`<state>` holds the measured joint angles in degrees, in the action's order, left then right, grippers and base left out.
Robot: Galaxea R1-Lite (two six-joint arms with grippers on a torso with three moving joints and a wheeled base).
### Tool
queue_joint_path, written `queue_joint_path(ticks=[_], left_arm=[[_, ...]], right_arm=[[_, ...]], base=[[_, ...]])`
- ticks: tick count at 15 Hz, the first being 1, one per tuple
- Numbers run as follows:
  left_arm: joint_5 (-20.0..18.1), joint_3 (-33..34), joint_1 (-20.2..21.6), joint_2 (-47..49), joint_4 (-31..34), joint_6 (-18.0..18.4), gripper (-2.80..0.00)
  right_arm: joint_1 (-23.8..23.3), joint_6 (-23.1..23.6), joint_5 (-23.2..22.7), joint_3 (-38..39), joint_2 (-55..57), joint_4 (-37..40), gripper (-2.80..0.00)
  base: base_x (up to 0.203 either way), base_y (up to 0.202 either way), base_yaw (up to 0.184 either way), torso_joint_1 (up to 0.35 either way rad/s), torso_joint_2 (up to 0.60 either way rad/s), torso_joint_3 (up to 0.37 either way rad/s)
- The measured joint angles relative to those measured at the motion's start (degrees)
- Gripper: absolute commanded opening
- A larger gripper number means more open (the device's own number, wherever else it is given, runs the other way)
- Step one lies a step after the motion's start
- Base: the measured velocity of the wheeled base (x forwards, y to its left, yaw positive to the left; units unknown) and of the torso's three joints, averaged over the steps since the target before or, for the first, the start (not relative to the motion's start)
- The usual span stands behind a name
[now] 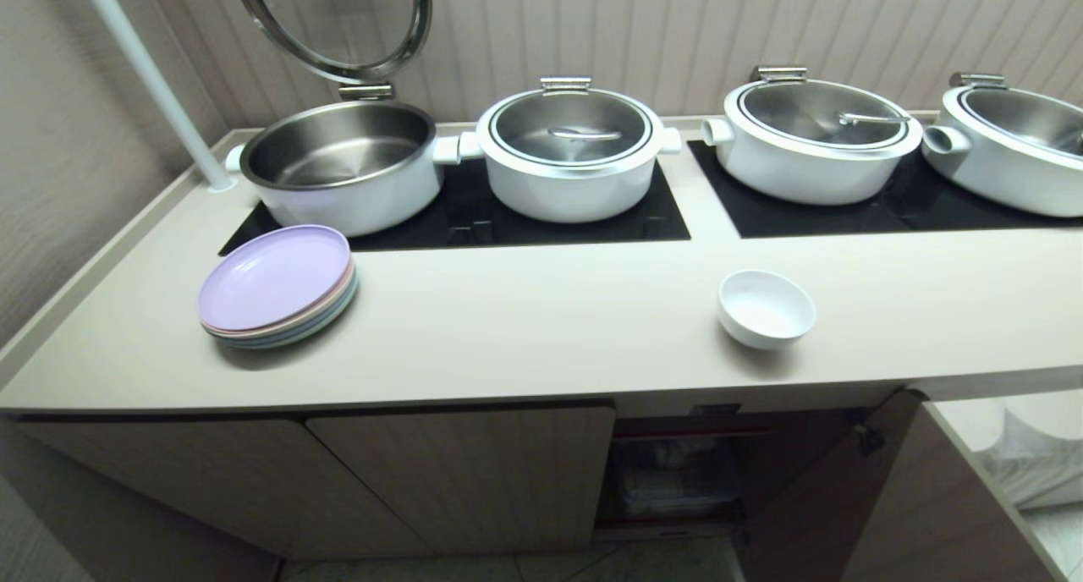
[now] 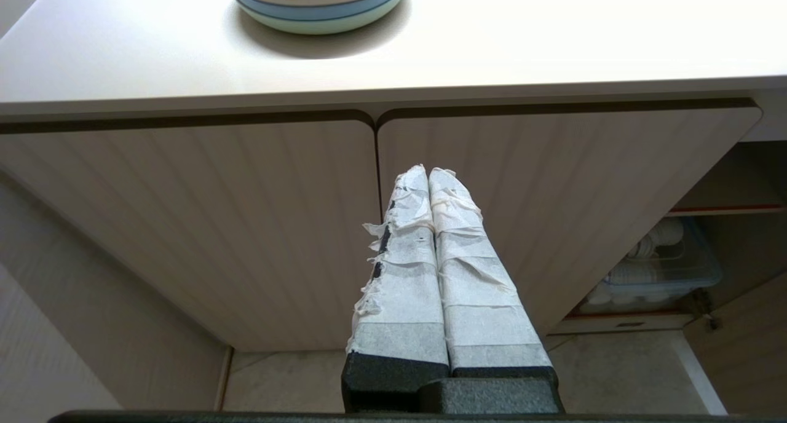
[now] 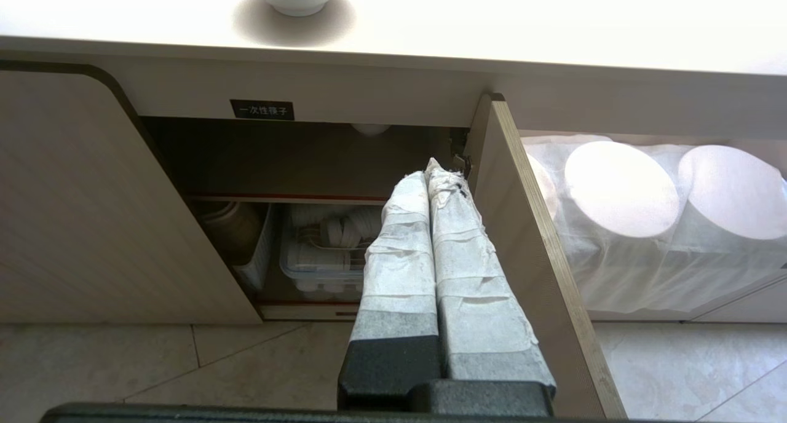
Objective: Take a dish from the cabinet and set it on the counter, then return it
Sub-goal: Pick up the bowl from the table
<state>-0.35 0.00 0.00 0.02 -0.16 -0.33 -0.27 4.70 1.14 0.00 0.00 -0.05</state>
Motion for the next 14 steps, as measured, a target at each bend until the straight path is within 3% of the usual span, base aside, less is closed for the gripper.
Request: queue_joint_path(ticks=[14], left_arm=[[0.0,0.0,0.0,0.0,0.0,0.0,-2.8]], right_arm=[[0.0,0.0,0.0,0.0,-0.1,0.0,-2.8]], base=[[0.0,0.0,0.0,0.0,0.0,0.0]])
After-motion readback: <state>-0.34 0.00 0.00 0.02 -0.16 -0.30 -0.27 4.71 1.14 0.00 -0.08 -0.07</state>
